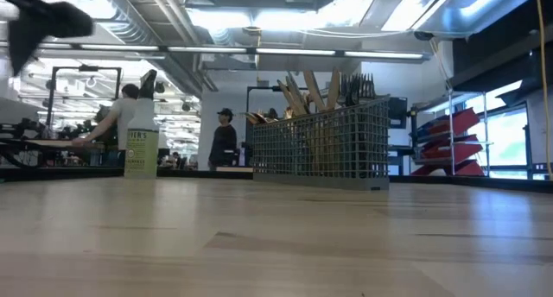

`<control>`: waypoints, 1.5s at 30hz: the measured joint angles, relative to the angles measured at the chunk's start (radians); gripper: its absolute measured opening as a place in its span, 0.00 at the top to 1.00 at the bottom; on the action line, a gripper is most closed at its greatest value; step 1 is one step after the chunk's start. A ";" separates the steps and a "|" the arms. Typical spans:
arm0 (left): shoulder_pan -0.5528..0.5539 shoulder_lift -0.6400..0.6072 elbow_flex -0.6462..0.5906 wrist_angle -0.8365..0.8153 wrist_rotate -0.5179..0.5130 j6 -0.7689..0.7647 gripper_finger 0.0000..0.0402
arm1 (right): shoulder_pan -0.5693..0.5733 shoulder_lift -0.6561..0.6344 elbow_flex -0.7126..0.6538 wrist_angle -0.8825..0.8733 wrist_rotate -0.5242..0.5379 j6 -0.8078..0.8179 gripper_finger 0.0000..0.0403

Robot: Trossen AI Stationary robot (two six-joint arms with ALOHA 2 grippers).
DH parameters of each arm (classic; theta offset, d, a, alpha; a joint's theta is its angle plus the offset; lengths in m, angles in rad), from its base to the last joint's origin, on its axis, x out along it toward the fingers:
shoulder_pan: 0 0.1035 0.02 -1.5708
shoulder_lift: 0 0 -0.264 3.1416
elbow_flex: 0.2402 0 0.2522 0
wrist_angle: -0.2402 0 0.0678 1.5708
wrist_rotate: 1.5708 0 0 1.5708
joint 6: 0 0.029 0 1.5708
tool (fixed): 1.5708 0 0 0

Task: Sort silverware
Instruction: Put the green spoon on the gray silverware organizer

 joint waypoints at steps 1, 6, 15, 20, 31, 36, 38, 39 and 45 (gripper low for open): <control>-0.005 0.015 0.002 -0.027 0.039 0.006 0.41 | 0.001 0.010 0.000 0.001 -0.001 0.027 0.42; -0.047 0.138 -0.022 -0.141 0.101 0.106 0.41 | 0.004 0.038 -0.007 -0.020 0.010 0.120 0.42; -0.030 0.241 -0.169 0.006 0.117 0.046 0.68 | 0.042 0.039 -0.008 -0.040 0.064 0.250 0.42; 0.004 0.242 -0.213 0.057 0.204 0.037 0.95 | 0.067 0.038 -0.008 -0.040 0.115 0.272 0.42; -0.053 0.242 -0.314 0.264 0.325 -0.153 1.00 | 0.097 0.038 -0.008 -0.098 0.181 0.302 0.42; -0.086 0.242 -0.316 0.299 0.326 -0.209 1.00 | 0.102 0.038 -0.008 -0.122 0.180 0.306 0.42; -0.098 0.242 -0.321 0.300 0.327 -0.233 1.00 | 0.104 0.037 -0.008 -0.132 0.180 0.304 0.42; -0.103 0.242 -0.326 0.310 0.331 -0.244 1.00 | 0.104 0.037 -0.008 -0.136 0.180 0.299 0.42; -0.131 0.242 -0.344 0.401 0.349 -0.314 1.00 | 0.104 0.036 -0.008 -0.162 0.180 0.274 0.42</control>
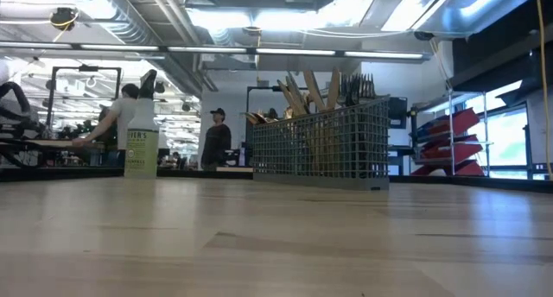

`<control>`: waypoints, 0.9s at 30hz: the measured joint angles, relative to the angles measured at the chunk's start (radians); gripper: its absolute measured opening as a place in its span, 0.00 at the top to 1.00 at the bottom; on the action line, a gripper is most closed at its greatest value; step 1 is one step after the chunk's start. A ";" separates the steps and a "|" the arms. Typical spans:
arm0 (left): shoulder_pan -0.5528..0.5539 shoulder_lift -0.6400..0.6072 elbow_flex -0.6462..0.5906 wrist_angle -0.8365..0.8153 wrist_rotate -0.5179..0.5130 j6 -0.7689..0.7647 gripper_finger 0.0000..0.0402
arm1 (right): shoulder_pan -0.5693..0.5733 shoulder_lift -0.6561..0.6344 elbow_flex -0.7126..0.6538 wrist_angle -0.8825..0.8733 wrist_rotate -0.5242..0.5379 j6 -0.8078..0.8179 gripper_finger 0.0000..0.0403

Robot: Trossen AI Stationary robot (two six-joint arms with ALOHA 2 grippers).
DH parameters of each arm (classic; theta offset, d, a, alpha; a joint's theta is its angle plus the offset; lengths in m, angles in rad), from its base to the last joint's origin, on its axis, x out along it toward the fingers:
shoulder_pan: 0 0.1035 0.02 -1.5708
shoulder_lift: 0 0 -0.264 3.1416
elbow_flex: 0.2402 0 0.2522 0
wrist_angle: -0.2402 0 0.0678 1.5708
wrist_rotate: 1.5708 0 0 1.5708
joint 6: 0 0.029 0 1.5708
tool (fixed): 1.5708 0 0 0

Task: Sort silverware
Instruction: Put the green spoon on the gray silverware organizer

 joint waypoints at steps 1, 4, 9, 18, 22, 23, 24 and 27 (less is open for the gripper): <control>-0.006 0.000 0.000 0.032 0.002 -0.009 1.00 | 0.000 0.000 0.000 -0.008 0.000 -0.001 0.42; -0.020 0.000 0.000 0.132 0.009 -0.046 1.00 | 0.005 0.000 0.000 -0.028 0.001 -0.022 0.42; -0.045 0.000 0.000 0.334 0.011 -0.111 1.00 | 0.019 0.000 0.037 -0.092 0.043 -0.071 0.42; -0.067 0.000 0.001 0.650 -0.144 -0.167 1.00 | 0.067 -0.054 0.089 -0.208 0.141 -0.162 0.42; -0.030 0.000 0.001 0.682 -0.243 -0.121 1.00 | 0.088 -0.103 0.088 -0.222 0.150 -0.188 0.42; -0.017 0.000 0.001 0.691 -0.264 -0.103 1.00 | 0.094 -0.113 0.088 -0.223 0.150 -0.195 0.42; -0.001 0.000 0.001 0.710 -0.277 -0.085 1.00 | 0.098 -0.120 0.088 -0.223 0.146 -0.207 0.42; 0.031 -0.009 0.028 0.772 -0.284 -0.001 1.00 | 0.100 -0.130 0.088 -0.197 0.062 -0.234 0.42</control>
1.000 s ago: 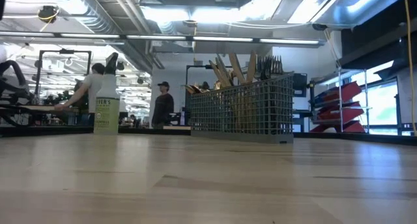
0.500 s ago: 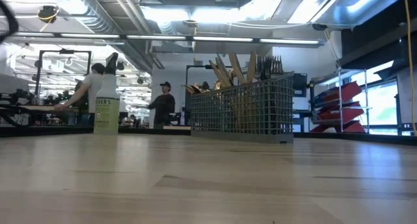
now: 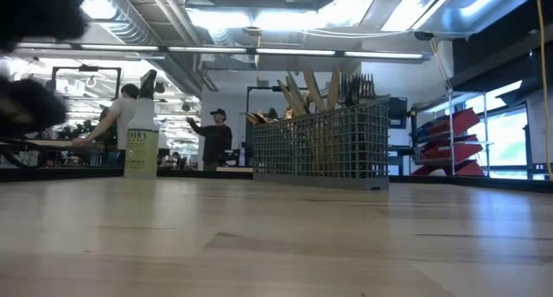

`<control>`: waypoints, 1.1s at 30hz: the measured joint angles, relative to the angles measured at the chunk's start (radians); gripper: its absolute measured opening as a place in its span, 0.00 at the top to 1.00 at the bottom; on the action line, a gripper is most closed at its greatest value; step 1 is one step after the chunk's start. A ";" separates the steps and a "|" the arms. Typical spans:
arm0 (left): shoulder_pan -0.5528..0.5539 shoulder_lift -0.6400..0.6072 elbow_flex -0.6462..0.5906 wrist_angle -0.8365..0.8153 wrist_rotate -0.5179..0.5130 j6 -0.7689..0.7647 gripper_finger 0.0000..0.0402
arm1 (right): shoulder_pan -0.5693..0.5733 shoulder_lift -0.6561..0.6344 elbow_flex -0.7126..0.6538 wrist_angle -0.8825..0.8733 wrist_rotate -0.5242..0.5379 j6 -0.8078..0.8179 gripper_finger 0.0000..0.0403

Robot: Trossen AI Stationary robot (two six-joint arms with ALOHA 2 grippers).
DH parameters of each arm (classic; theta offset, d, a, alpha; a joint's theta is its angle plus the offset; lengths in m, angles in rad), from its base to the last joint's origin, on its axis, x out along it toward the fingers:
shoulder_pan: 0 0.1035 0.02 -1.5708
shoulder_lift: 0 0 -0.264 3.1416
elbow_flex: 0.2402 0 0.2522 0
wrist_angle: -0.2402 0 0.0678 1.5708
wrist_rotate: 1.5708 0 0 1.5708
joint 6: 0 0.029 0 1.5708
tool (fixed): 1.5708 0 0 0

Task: Sort silverware
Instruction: Put the green spoon on the gray silverware organizer

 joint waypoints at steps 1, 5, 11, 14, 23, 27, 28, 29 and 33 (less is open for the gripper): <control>0.005 -0.011 0.019 0.005 0.009 0.017 1.00 | -0.001 0.000 0.000 0.014 -0.040 -0.001 0.42; -0.039 -0.089 0.103 -0.195 -0.009 -0.016 1.00 | -0.011 0.008 0.000 0.056 -0.106 -0.017 0.42; -0.203 -0.205 0.142 -0.507 -0.150 -0.196 1.00 | -0.041 0.037 -0.001 0.160 -0.207 -0.114 0.40; -0.295 -0.206 0.140 -0.566 -0.158 -0.248 1.00 | -0.069 0.074 0.000 0.236 -0.313 -0.103 0.40; -0.456 -0.132 0.067 -0.585 -0.131 -0.333 1.00 | -0.117 0.245 -0.002 0.475 -0.412 -0.317 0.42; -0.475 -0.113 0.038 -0.500 -0.138 -0.336 1.00 | -0.153 0.305 -0.002 0.547 -0.472 -0.385 0.48; -0.476 -0.107 0.030 -0.485 -0.140 -0.336 1.00 | -0.160 0.319 -0.002 0.568 -0.473 -0.386 0.50; -0.478 -0.102 0.024 -0.468 -0.142 -0.336 1.00 | -0.166 0.331 -0.003 0.588 -0.473 -0.386 0.51; -0.478 -0.072 0.020 -0.462 -0.168 -0.309 1.00 | -0.178 0.348 -0.001 0.630 -0.503 -0.388 0.54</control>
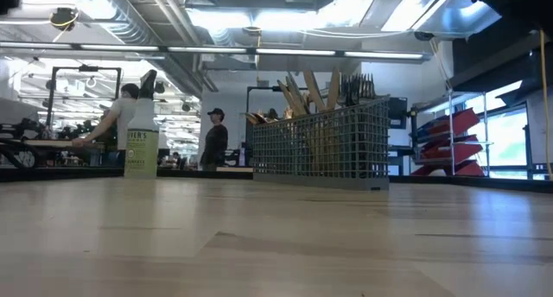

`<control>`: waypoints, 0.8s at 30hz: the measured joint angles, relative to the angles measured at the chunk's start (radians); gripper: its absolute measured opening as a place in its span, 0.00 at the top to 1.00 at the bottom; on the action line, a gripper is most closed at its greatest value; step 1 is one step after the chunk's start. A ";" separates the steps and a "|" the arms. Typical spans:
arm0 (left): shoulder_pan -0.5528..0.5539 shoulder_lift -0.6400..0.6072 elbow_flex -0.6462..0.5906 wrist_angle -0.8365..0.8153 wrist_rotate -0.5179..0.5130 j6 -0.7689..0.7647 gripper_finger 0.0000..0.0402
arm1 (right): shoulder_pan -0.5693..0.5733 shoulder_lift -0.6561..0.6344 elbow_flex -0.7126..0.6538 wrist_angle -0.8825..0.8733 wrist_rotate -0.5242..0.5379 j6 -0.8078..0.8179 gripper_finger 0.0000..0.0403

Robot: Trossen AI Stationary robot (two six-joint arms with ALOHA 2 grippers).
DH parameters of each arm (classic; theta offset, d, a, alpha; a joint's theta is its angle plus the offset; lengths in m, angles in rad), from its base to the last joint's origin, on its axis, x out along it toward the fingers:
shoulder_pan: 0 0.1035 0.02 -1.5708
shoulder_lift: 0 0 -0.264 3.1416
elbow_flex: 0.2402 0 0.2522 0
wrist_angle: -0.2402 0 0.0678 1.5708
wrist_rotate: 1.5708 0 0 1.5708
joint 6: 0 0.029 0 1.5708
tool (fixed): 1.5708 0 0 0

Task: Sort silverware
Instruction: Put the green spoon on the gray silverware organizer

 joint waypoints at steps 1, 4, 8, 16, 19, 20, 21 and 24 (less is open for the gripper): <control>0.001 0.008 0.000 0.003 -0.006 0.014 1.00 | -0.002 0.003 0.001 0.007 -0.013 0.001 0.55; 0.019 0.035 0.000 0.000 -0.012 0.059 1.00 | -0.007 0.009 0.000 -0.003 -0.017 0.010 0.55; 0.049 0.070 0.000 0.013 0.008 0.138 1.00 | -0.015 0.009 0.000 0.000 -0.017 0.066 0.55; 0.082 0.080 0.010 0.027 0.037 0.239 1.00 | -0.016 0.009 0.000 -0.004 -0.017 0.163 0.55; 0.082 0.080 0.016 0.022 0.039 0.309 1.00 | -0.016 0.009 0.000 -0.006 -0.017 0.186 0.55; 0.082 0.080 0.016 0.024 0.030 0.316 0.99 | -0.016 0.009 0.000 -0.006 -0.017 0.189 0.55; 0.082 0.080 0.016 0.024 0.021 0.318 0.98 | -0.016 0.009 0.000 -0.006 -0.016 0.191 0.55; 0.087 0.080 0.016 0.024 0.010 0.333 0.92 | -0.016 0.009 0.000 -0.006 -0.009 0.203 0.55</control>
